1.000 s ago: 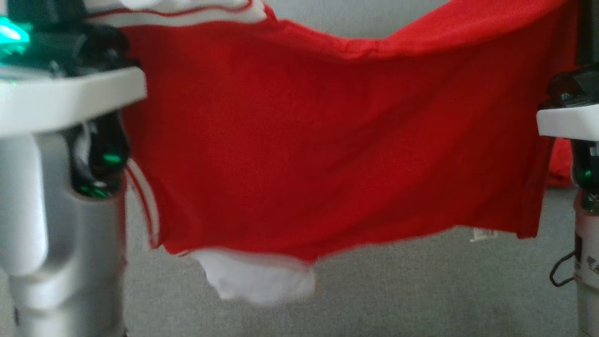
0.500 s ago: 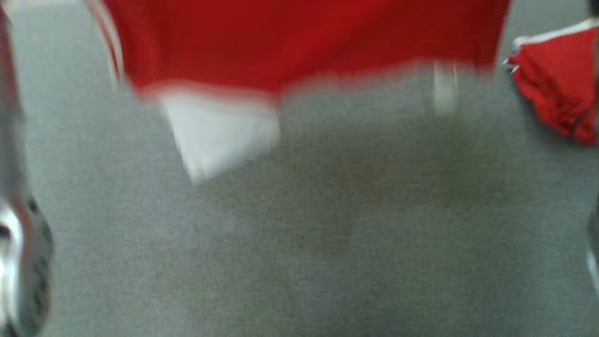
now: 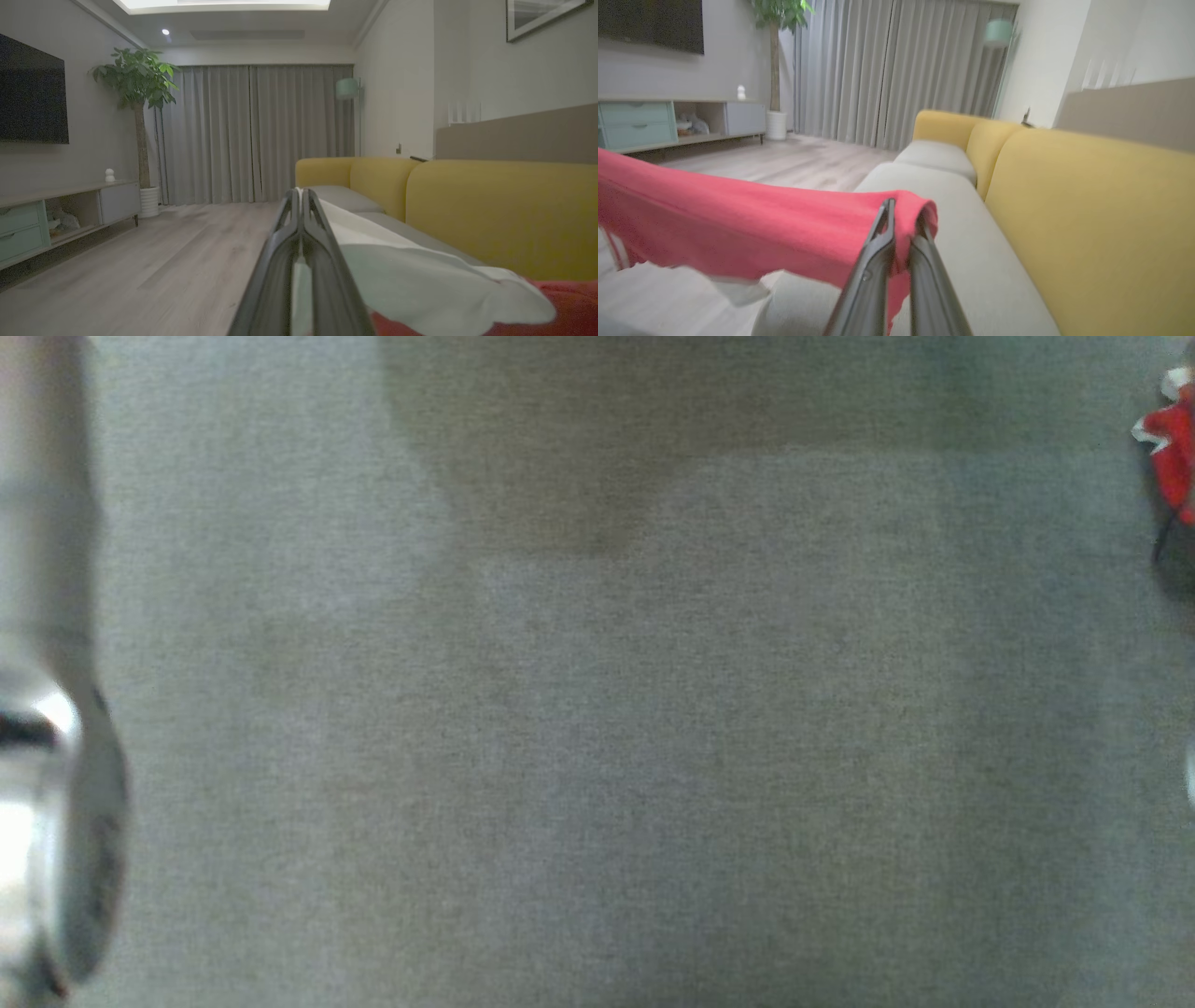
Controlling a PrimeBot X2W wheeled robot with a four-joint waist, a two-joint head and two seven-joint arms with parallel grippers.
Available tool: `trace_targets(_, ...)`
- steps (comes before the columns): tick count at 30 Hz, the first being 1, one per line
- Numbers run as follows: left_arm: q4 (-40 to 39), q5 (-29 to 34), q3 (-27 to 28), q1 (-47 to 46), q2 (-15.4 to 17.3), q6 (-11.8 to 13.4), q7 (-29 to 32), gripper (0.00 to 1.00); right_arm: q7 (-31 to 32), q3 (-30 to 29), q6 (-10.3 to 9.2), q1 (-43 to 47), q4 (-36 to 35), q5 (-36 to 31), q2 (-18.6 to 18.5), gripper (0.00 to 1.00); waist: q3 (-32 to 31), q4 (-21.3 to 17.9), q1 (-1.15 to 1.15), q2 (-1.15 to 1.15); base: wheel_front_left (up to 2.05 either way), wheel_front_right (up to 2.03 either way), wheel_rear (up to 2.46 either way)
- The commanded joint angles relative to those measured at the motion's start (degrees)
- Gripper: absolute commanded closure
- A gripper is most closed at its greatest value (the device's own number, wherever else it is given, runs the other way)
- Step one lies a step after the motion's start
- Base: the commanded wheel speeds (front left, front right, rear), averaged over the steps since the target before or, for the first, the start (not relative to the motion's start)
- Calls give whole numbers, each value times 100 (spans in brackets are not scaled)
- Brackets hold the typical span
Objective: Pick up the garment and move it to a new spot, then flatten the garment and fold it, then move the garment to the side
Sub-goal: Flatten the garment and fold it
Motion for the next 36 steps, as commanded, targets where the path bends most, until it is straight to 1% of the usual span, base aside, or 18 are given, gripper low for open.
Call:
trace_targets(1, -69, 66, -71, 182, 231, -31, -43, 100, -53, 21, -4, 183, 45, -25, 82, 100, -46, 46, -1, 0, 0, 0, 0)
trace_targets(5, 22, 87, -395, 1037, 174, -72, -65, 100, -72, 197, -4, 764, 664, 97, 2, 100, -257, 126, -1, 0, 0, 0, 0)
trace_targets(8, -113, 133, -740, 1783, 225, -80, -67, 100, 64, 494, -4, 1216, 1065, 273, -70, 100, -496, 177, -1, 0, 0, 0, 0)
trace_targets(10, -205, 94, -1003, 2279, 312, -82, -68, 100, 198, 737, -4, 1505, 1268, 455, -113, 100, -693, 206, -1, 0, 0, 0, 0)
trace_targets(12, -270, 29, -1391, 2737, 441, -83, -68, 100, 345, 1008, -4, 1774, 1387, 697, -150, 100, -889, 221, -1, 0, 0, 0, 0)
trace_targets(16, -520, -222, -2127, 3472, 826, -83, 111, 100, 701, 1706, -4, 2333, 1329, 1287, -258, 100, -1293, 242, -1, 0, 0, 0, 0)
trace_targets(18, -717, -360, -2420, 3774, 1063, -83, 281, 100, 926, 2086, -4, 2627, 1145, 1670, -345, 100, -1491, 244, -1, 0, 0, 0, 0)
trace_targets(19, -958, -540, -2660, 4068, 1292, -84, 509, 100, 1168, 2486, -4, 2909, 853, 2077, -505, 100, -1670, 241, -1, 0, 0, 0, 0)
trace_targets(25, -2019, -1192, -3170, 4918, 1943, -84, 1272, 100, 1940, 3448, -4, 3654, -264, 3417, -1218, 100, -2201, 221, -1, 0, 0, 0, 0)
trace_targets(30, -3100, -1707, -3261, 5628, 2481, -71, 1971, 100, 2393, 3964, -4, 4191, -1113, 4295, -1819, 100, -2619, 179, -1, 0, 0, 0, 0)
trace_targets(32, -3585, -1874, -3258, 5923, 2706, 0, 2272, 100, 2540, 4105, -4, 4368, -1424, 4573, -2004, 100, -2735, 144, -1, 0, 0, 0, 0)
trace_targets(34, -4105, -2015, -3231, 6178, 2924, 127, 2529, 100, 2654, 4184, -4, 4522, -1720, 4829, -2180, 100, -2792, 121, -1, 0, 0, 0, 0)
trace_targets(35, -4105, -2015, -3231, 6178, 2924, 127, 2529, 100, 2654, 4184, -4, 4522, -1720, 4829, -2180, 100, -2792, 121, -1, 0, 0, 0, 0)
trace_targets(36, -4349, -2058, -3217, 6279, 3018, 203, 2633, 100, 2696, 4198, -4, 4596, -1859, 4950, -2253, 100, -2807, 114, -1, 0, 0, 0, 0)
